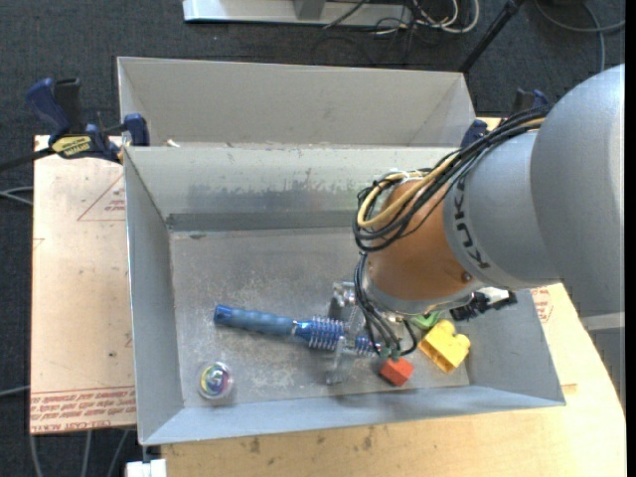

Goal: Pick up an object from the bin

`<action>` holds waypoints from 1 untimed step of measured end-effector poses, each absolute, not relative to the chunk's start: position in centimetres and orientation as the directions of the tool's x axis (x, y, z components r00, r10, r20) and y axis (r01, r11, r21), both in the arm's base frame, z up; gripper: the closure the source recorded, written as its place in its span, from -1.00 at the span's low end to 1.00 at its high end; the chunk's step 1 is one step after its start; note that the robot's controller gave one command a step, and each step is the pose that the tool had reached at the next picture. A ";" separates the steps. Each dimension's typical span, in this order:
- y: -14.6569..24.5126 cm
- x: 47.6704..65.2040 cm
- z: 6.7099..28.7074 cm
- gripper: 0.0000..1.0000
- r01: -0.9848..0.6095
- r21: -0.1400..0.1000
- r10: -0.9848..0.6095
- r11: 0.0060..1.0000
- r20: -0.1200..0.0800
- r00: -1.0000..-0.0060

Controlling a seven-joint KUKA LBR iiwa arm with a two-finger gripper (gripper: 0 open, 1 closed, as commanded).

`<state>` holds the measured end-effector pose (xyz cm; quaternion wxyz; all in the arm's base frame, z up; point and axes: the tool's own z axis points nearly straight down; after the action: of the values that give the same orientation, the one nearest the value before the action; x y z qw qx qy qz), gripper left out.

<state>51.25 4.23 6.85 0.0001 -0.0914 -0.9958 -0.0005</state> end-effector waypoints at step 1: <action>4.2 51.3 6.9 1.00 0.182 0.001 0.182 0.983 0.000 -0.983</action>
Offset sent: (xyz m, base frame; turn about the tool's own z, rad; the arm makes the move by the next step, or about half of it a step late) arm 0.0000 0.0000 0.0000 0.0000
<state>51.27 4.24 6.86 -0.0002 -0.0914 -0.9958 -0.0004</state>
